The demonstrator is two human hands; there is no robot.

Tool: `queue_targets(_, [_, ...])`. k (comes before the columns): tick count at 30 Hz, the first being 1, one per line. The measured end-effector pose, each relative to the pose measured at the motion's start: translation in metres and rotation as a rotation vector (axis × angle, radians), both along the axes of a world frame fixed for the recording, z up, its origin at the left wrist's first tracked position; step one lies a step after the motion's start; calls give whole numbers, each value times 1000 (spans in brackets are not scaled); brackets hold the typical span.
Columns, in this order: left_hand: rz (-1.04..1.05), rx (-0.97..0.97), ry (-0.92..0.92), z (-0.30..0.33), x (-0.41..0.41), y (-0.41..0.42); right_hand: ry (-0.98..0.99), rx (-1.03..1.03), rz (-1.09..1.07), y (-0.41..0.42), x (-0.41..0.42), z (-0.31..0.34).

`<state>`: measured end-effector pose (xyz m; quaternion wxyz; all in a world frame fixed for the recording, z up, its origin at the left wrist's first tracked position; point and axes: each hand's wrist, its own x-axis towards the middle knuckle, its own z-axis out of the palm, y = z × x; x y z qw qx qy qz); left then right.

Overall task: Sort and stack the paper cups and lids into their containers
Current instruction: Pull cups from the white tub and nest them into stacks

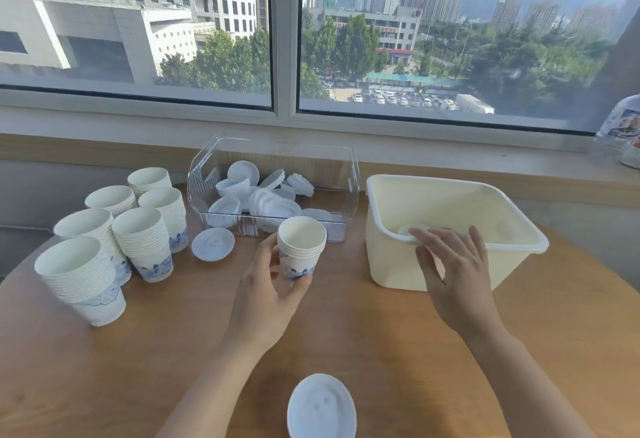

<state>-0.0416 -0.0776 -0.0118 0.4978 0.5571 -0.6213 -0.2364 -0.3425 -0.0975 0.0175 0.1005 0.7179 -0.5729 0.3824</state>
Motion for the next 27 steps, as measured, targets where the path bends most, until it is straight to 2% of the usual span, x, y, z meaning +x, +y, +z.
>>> queue_targets(7, [77,28,-15,-7,34,-18,-57,15,57,-21,1,10])
queue_targets(10, [115,24,-7,-12,54,-24,-40,-79,125,-19,36,15])
queue_targets(13, [138,14,9,-18,73,-28,-23,-68,291,-29,87,12])
queue_targets(20, [222,24,-20,-29,112,-23,-79,216,507,-69,180,-15])
queue_targets(27, [258,60,-46,-46,130,3,-217,572,729,-70,245,-34])
